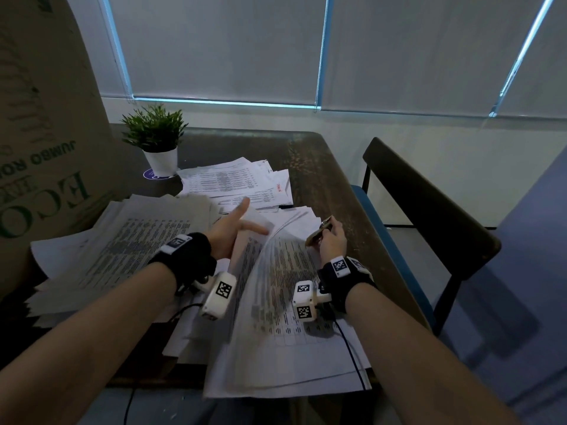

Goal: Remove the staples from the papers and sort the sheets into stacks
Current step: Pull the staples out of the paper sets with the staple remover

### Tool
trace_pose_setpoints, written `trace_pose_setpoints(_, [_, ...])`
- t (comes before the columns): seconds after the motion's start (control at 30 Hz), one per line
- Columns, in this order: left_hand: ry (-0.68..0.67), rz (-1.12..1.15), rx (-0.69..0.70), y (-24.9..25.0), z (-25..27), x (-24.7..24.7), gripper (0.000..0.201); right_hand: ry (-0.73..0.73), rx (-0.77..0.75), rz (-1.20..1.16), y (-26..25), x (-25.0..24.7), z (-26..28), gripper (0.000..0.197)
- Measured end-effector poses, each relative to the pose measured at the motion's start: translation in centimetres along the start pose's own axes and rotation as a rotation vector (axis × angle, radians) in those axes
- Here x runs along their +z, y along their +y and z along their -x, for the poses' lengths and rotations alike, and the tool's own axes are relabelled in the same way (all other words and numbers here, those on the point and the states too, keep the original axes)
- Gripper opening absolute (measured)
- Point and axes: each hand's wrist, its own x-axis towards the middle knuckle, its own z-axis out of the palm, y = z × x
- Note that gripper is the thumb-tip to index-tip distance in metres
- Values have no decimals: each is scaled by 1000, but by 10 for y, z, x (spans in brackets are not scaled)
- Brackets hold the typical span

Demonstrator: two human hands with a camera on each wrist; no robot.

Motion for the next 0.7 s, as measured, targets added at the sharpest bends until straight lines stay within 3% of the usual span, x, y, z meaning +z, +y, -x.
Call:
trace_pose_setpoints(0.17, [26,-246,37,-1,7,-8,22,5,19,-13,-5,3,1,49])
trace_pose_setpoints(0.27, [15,-189,68,-8,9,-11,28,-2,22,-23,-5,2,1,47])
trace_pose_setpoints(0.4, [9,-169,59,-13,10,-10,61,-2,-3,70,-6,-2,5,45])
trace_pose_setpoints(0.57, [146,-225,79,-21,0,-14,24,7,14,113,-7,-1,7,46])
trace_pose_setpoints(0.7, [349,-281,124,-9,-2,-24,21,61,9,42,-14,8,6,50])
